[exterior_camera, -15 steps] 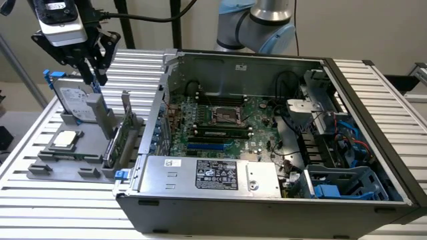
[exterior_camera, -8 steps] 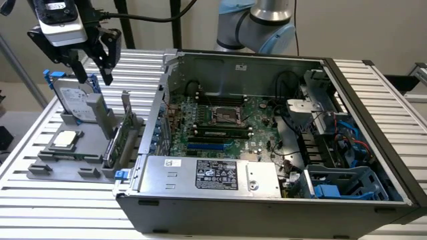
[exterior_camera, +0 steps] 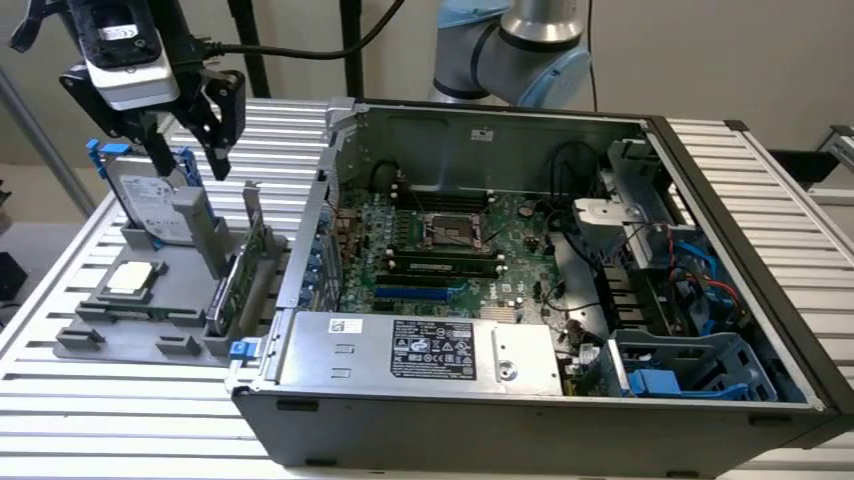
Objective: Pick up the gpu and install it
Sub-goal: 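Pick up the gpu and move the gpu toward the slot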
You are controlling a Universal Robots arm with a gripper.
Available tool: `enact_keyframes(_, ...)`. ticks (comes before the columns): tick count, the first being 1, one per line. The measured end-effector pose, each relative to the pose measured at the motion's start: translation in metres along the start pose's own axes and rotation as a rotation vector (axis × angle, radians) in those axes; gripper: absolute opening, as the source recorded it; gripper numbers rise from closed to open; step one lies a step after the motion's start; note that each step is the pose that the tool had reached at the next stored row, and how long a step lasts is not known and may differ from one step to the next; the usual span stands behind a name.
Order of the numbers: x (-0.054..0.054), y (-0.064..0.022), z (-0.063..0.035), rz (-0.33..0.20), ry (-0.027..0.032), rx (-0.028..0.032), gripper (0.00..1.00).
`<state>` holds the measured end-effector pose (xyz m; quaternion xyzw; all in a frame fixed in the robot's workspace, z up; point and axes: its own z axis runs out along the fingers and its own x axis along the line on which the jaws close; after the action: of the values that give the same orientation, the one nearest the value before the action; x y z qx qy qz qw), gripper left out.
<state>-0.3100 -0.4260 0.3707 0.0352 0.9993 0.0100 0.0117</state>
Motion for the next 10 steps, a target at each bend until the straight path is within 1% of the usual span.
enact_keyframes(10, 0.000, -0.0019, 0.0181, 0.000, -0.0001, -0.0001, 1.00)
